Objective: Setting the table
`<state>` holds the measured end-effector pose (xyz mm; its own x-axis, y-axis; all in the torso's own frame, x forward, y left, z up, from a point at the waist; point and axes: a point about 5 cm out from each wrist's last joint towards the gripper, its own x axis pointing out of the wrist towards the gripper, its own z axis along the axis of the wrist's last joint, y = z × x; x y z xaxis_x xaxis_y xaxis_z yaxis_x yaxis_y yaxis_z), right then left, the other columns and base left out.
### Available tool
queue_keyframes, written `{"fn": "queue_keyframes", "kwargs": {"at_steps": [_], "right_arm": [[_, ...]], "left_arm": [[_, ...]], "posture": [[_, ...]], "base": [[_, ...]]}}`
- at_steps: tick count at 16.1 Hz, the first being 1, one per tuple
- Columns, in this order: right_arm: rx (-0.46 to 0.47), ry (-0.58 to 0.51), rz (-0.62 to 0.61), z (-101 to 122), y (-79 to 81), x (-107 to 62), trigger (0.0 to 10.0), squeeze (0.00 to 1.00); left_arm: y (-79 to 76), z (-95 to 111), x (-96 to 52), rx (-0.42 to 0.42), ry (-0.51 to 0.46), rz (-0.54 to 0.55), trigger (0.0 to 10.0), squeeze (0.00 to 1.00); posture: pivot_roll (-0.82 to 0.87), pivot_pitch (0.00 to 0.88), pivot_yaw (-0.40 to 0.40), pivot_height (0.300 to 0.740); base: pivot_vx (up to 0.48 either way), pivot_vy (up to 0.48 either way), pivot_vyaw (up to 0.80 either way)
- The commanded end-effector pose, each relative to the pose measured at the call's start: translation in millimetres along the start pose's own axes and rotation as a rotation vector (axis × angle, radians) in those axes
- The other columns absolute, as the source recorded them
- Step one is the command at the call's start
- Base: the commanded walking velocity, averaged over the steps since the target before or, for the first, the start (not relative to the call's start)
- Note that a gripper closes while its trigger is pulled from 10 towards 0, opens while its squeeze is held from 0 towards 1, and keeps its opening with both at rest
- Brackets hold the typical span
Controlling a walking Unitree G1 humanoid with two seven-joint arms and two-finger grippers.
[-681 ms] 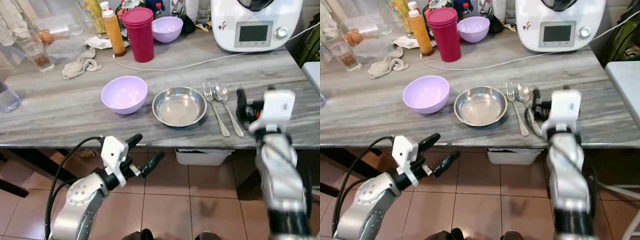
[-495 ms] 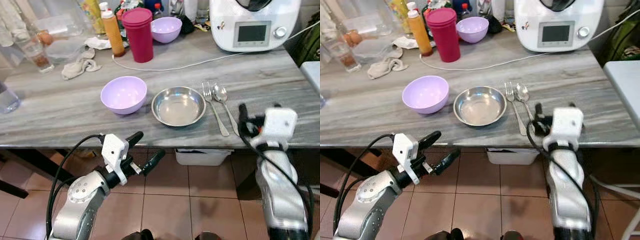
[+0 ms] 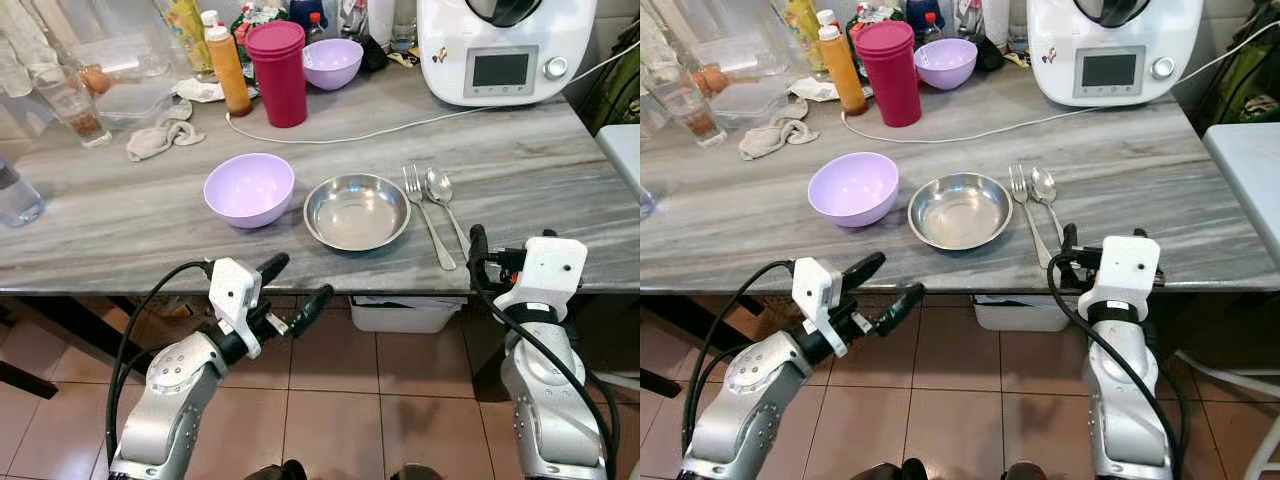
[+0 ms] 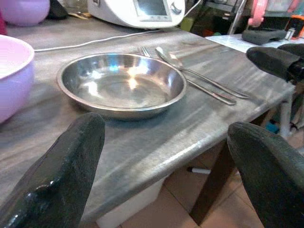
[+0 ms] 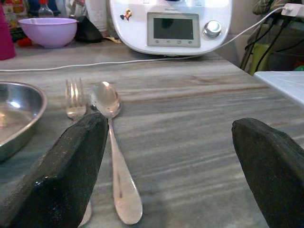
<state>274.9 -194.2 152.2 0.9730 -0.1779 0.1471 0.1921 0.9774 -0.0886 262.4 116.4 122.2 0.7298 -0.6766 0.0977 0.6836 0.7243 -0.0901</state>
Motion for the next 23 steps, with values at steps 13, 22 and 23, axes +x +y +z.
{"fn": "queue_keyframes", "kwargs": {"at_steps": [13, 22, 23], "right_arm": [[0.028, 0.006, 0.023, 1, 12.9, -14.5, 10.0, 0.0], [0.043, 0.02, 0.034, -1, 15.5, -14.4, 10.0, 0.0], [0.044, 0.02, 0.035, -1, 15.6, -14.3, 10.0, 0.0]], "left_arm": [[47.7, -6, -7.1, 0.118, 0.017, 0.558, 10.0, 0.0], [43.9, -10, -1.1, 0.13, 0.042, 0.574, 10.0, 0.0], [43.8, -10, -0.9, 0.13, 0.043, 0.574, 10.0, 0.0]], "posture": [[-0.28, 0.087, 0.125, 0.74], [-0.28, 0.091, 0.127, 0.74], [-0.28, 0.091, 0.127, 0.74]], "base": [[0.0, 0.0, 0.0], [0.0, 0.0, 0.0], [-0.262, 0.0, 0.0]]}}
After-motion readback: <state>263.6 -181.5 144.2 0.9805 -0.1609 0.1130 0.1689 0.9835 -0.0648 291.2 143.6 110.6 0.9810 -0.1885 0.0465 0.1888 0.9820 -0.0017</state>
